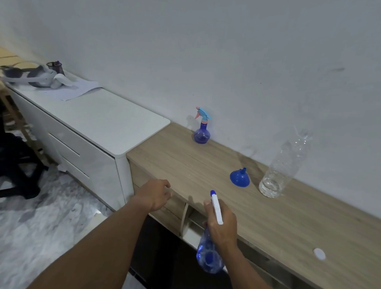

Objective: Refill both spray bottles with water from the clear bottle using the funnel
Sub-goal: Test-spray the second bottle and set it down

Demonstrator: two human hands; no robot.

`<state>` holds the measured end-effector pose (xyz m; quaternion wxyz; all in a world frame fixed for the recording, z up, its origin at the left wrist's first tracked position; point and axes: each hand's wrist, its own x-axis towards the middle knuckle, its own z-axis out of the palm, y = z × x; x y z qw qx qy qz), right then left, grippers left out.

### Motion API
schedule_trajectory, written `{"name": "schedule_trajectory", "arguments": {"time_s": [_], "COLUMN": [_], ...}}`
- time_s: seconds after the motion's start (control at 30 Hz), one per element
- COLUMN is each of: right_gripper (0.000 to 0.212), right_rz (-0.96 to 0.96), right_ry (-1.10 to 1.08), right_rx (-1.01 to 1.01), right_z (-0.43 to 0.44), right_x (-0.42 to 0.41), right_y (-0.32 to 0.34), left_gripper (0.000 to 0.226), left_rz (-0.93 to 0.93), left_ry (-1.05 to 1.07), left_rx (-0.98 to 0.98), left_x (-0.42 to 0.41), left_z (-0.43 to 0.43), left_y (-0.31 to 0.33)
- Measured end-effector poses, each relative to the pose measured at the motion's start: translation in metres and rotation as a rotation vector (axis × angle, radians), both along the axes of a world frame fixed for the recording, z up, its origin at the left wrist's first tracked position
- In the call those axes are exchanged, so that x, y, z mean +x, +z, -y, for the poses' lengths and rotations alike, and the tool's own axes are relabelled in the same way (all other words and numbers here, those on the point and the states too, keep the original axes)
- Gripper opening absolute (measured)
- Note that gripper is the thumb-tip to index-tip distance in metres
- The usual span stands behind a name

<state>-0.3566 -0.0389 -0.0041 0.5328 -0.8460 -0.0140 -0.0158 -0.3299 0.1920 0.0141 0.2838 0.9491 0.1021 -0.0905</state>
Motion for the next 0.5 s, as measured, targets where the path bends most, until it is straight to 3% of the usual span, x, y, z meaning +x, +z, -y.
{"name": "schedule_trajectory", "arguments": {"time_s": [0.13,0.33,0.5], "right_gripper": [0.039,0.045,0.045], "right_rz": [0.022,-0.279,-0.375], "right_ry": [0.009,0.040,0.025], "right_rx": [-0.047,-0.097,-0.155], "right_z": [0.000,-0.007,-0.005], "right_x": [0.007,0.027,0.041], "right_y": [0.000,0.024,0.035], "left_gripper": [0.040,0.046,0.053], "left_rz": [0.009,0.040,0.045], "left_ry": [-0.003,-0.020,-0.062], "left_rx": [0.012,0.065,0.119], "left_x": [0.002,0.009,0.023], "left_z": [-0.003,0.001,0.006], "left_y": [-0.001,0.003,0.010]}}
